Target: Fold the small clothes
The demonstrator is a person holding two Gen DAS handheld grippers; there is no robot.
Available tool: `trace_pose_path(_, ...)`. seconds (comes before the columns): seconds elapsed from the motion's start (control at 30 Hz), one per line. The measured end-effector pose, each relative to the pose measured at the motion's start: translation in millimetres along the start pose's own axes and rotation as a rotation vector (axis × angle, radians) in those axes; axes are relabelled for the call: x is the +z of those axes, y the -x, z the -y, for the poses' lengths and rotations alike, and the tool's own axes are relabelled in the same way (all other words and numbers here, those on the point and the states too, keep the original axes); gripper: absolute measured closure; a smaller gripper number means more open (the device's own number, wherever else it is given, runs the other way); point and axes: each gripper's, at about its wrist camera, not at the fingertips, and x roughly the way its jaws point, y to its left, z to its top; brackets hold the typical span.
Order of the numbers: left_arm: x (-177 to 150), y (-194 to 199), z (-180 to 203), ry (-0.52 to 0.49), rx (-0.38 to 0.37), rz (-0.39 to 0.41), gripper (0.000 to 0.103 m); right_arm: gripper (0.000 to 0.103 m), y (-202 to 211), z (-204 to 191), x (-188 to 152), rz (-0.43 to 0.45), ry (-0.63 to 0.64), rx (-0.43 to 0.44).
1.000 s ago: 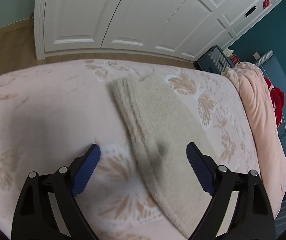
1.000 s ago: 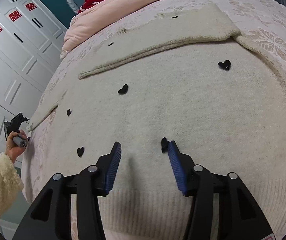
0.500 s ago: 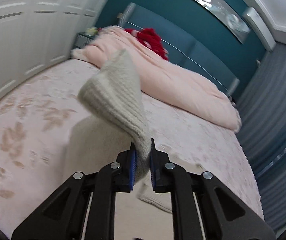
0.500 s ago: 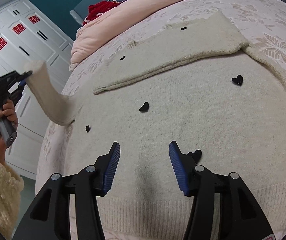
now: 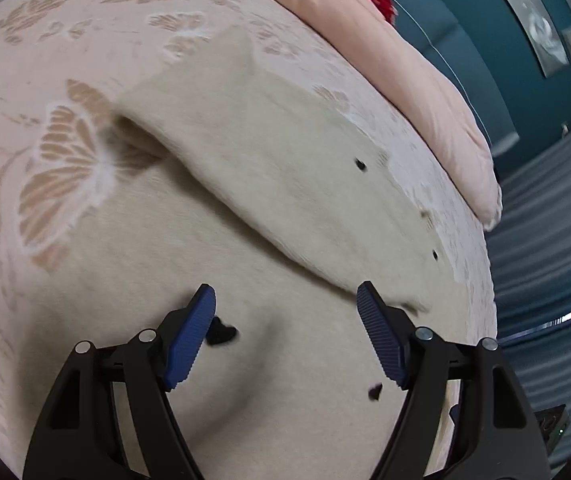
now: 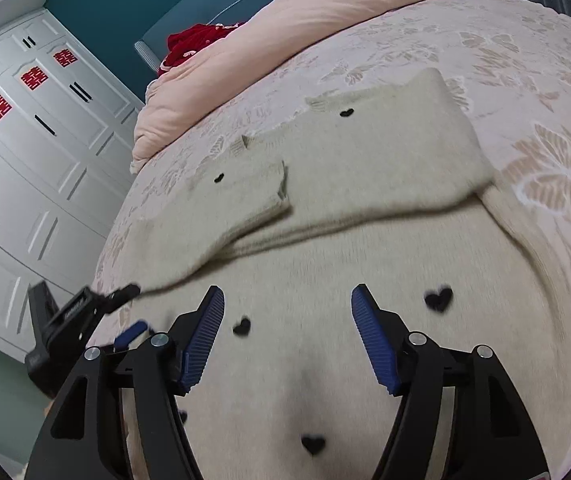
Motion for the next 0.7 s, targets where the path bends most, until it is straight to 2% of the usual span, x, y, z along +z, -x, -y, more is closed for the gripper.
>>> trace_pose_path(0.1, 29, 7, -21, 0.089, 0.004, 0.051, 0.032, 0.037, -45, -10, 31, -0.024, -0.030, 0.016)
trace_pose_path(0.2, 50, 9, -37, 0.159, 0.004, 0.092, 0.032, 0.037, -99, -19, 46, -0.101, -0.080, -0.029)
trace_pose_path(0.23, 54, 8, -41, 0.178, 0.007, 0.101, 0.032, 0.041, -111, -23, 47, -0.116, -0.087, -0.048)
trace_pose_path(0.27, 57, 7, -45, 0.196, 0.004, 0.106, 0.033, 0.047, -120, -30, 47, -0.111, -0.071, -0.058)
trace_pose_path(0.3, 61, 6, -50, 0.218, -0.001, 0.106, 0.034, 0.076, -126, -40, 48, -0.113, -0.037, -0.049)
trace_pose_path(0.33, 65, 4, -55, 0.242, -0.011, 0.100, 0.034, 0.093, -132, -50, 47, -0.135, -0.010, -0.037)
trace_pose_path(0.37, 68, 2, -57, 0.265, -0.020, 0.095, 0.034, 0.093, -135, -60, 49, -0.142, 0.006, -0.032)
trace_pose_path(0.5, 76, -6, -61, 0.320, -0.034, 0.081, 0.036, 0.095, -104, -103, 72, -0.048, 0.085, 0.069)
trace_pose_path(0.6, 79, -11, -58, 0.317, -0.028, 0.083, 0.052, 0.096, -50, -127, 105, 0.085, 0.132, 0.162)
trace_pose_path(0.63, 80, -14, -57, 0.315, -0.023, 0.085, 0.062, 0.096, -32, -127, 114, 0.134, 0.147, 0.169)
trace_pose_path(0.67, 81, -16, -55, 0.308, -0.028, 0.084, 0.067, 0.096, -16, -124, 122, 0.180, 0.157, 0.155)
trace_pose_path(0.7, 81, -21, -52, 0.297, -0.030, 0.075, 0.076, 0.096, -5, -116, 127, 0.217, 0.171, 0.116)
